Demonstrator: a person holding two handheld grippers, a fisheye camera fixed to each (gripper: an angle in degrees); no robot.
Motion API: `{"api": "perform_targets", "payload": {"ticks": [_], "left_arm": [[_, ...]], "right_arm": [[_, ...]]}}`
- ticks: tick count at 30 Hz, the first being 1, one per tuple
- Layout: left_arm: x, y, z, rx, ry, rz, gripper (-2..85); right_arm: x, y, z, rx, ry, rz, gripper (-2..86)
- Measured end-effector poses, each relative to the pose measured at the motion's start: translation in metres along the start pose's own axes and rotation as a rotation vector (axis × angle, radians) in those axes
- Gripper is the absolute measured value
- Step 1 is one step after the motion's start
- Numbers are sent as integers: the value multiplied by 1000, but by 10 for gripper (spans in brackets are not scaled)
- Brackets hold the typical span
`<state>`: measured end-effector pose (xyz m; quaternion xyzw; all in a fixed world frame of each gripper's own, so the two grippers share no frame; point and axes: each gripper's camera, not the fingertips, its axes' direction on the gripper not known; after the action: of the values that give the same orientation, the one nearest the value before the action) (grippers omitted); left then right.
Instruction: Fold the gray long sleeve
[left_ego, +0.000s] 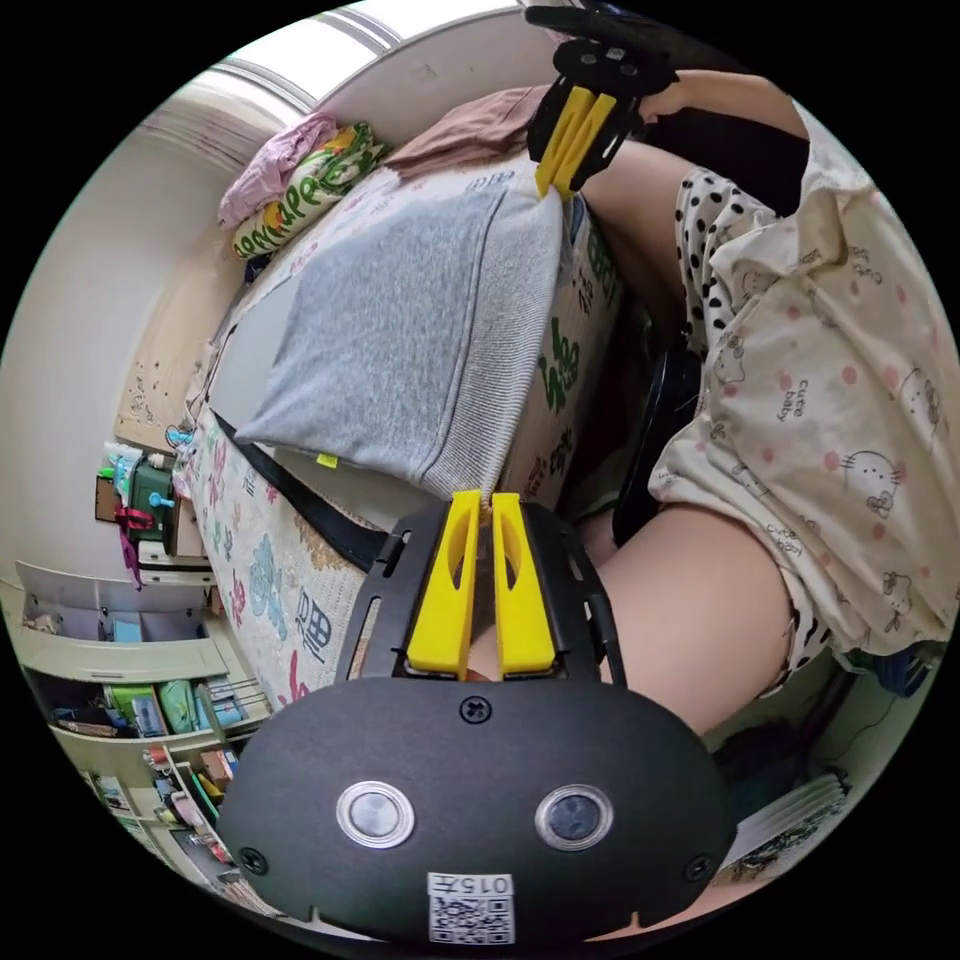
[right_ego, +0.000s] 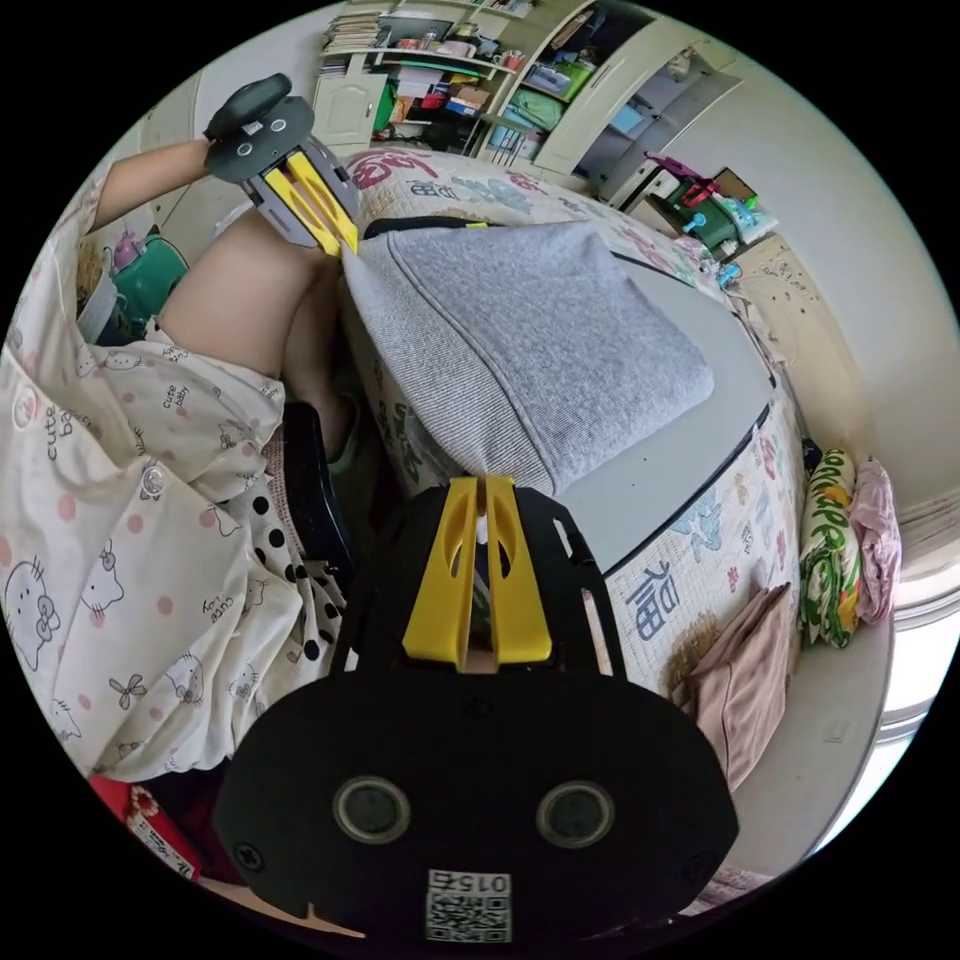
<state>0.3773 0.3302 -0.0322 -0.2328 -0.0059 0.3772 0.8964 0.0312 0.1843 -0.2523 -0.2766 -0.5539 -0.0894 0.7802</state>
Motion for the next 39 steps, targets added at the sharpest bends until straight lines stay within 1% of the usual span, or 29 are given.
{"api": "perform_targets", "payload": {"ticks": [3, 5, 6, 8, 9, 10, 11, 12, 13, 14, 16, 17, 19, 20, 22, 25, 29, 32, 34, 39], "left_arm": [[1, -6, 17, -28, -14, -1, 14], [-5, -4, 22, -28, 11, -43, 17], [-12, 1, 23, -13, 47, -77, 20], [-27, 15, 18, 50, 128, -148, 28], [-42, 30, 12, 112, 205, -218, 36], [-60, 46, 8, 170, 288, -293, 48], [-70, 55, 7, 198, 329, -328, 56], [-92, 75, 8, 256, 393, -413, 77], [-115, 94, 12, 311, 439, -507, 104], [-128, 104, 16, 343, 463, -556, 112], [-177, 142, 44, 481, 573, -793, 132], [-188, 151, 54, 512, 591, -854, 135], [-227, 182, 98, 586, 609, -1065, 138], [-235, 189, 109, 592, 618, -1112, 139], [-261, 206, 150, 629, 693, -1214, 142], [-280, 213, 189, 648, 769, -1239, 143], [-293, 215, 221, 637, 774, -1233, 149], [-304, 217, 242, 640, 734, -1231, 155], [-313, 213, 254, 621, 697, -1188, 157], [-324, 210, 273, 565, 675, -1124, 164]], "right_arm": [[12, -19, -21, -24, -12, 8, 9], [22, -28, -40, -11, -32, 30, 17], [33, -31, -55, 15, -67, 58, 25], [60, -33, -84, 62, -199, 140, 48], [85, -31, -106, 113, -331, 215, 71], [113, -26, -131, 206, -439, 295, 76], [127, -22, -143, 258, -474, 335, 79], [156, -18, -163, 336, -495, 426, 78], [185, -16, -178, 383, -468, 526, 79], [200, -16, -183, 404, -452, 581, 80], [255, -29, -188, 470, -444, 714, 89], [269, -34, -186, 482, -461, 750, 96], [321, -58, -165, 489, -602, 864, 129], [332, -66, -160, 470, -621, 883, 139], [363, -102, -146, 368, -633, 910, 159], [389, -135, -147, 327, -682, 925, 163], [407, -168, -161, 284, -688, 920, 159], [415, -189, -174, 241, -667, 907, 152], [420, -195, -187, 230, -671, 907, 142], [423, -192, -215, 262, -709, 917, 136]]}}
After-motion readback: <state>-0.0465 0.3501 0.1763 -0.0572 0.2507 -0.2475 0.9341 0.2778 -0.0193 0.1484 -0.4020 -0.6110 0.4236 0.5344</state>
